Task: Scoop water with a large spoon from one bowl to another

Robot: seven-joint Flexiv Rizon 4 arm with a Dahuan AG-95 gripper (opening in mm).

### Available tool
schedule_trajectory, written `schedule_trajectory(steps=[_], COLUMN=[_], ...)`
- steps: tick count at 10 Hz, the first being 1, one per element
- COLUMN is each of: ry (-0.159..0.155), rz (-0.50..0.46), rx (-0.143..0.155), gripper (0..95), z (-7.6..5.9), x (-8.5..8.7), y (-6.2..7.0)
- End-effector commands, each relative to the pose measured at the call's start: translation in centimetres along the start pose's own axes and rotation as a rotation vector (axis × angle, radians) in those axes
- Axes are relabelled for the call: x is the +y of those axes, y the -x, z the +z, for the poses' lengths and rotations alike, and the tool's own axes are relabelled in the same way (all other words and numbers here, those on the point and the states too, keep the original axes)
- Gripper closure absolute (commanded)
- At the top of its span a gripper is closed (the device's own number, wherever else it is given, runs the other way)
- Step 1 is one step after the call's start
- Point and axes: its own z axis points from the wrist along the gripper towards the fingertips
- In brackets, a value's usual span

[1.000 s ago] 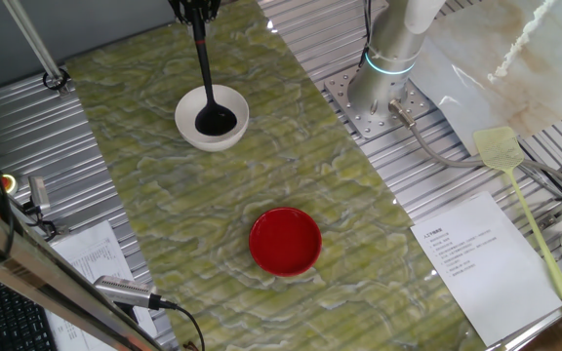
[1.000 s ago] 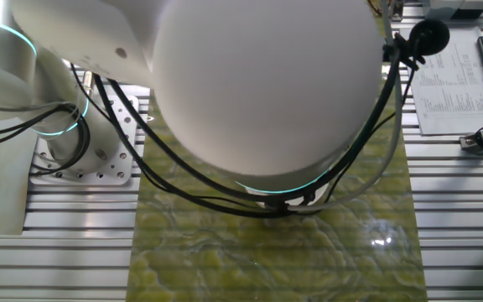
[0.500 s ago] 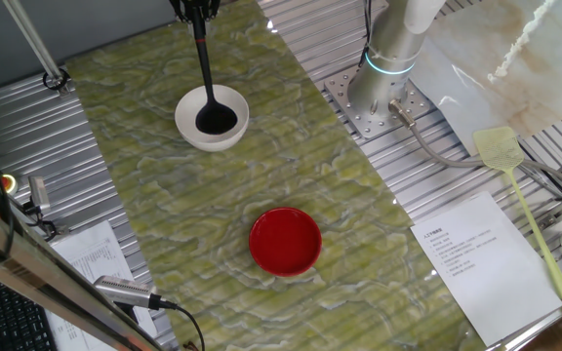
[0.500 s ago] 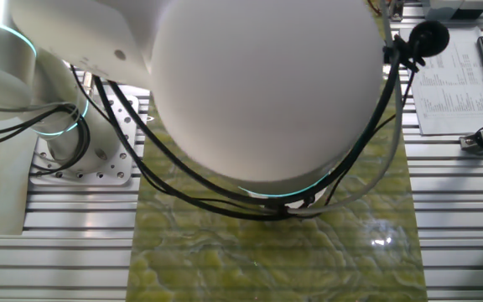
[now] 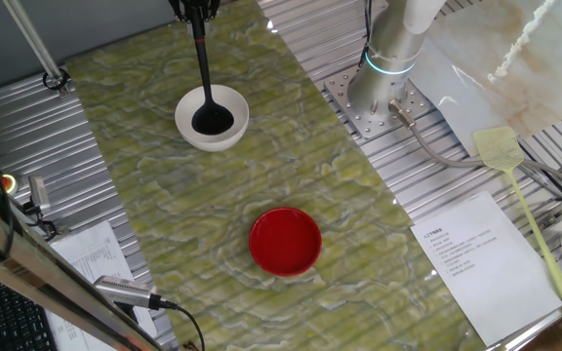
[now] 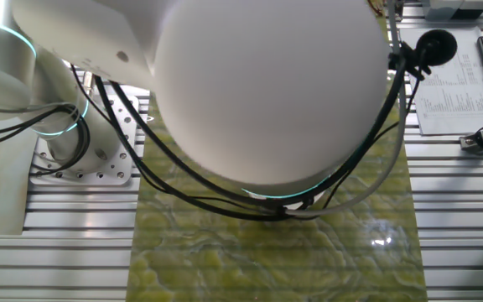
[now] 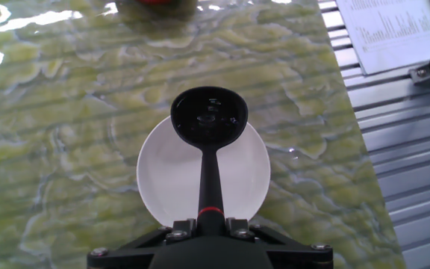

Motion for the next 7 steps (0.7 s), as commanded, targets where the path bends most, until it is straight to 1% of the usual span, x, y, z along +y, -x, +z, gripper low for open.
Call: schedule_trajectory(steps=[1, 4, 7], ry=[0.001, 0.001, 0.001], rz=[-0.011, -0.017, -0.015], rx=[0.004, 0.007, 0.007], gripper=[95.0, 95.0, 95.0], z=[0.01, 0.01, -0.17], x=[0.00, 0.00, 0.01], y=[0.00, 0.00, -0.43])
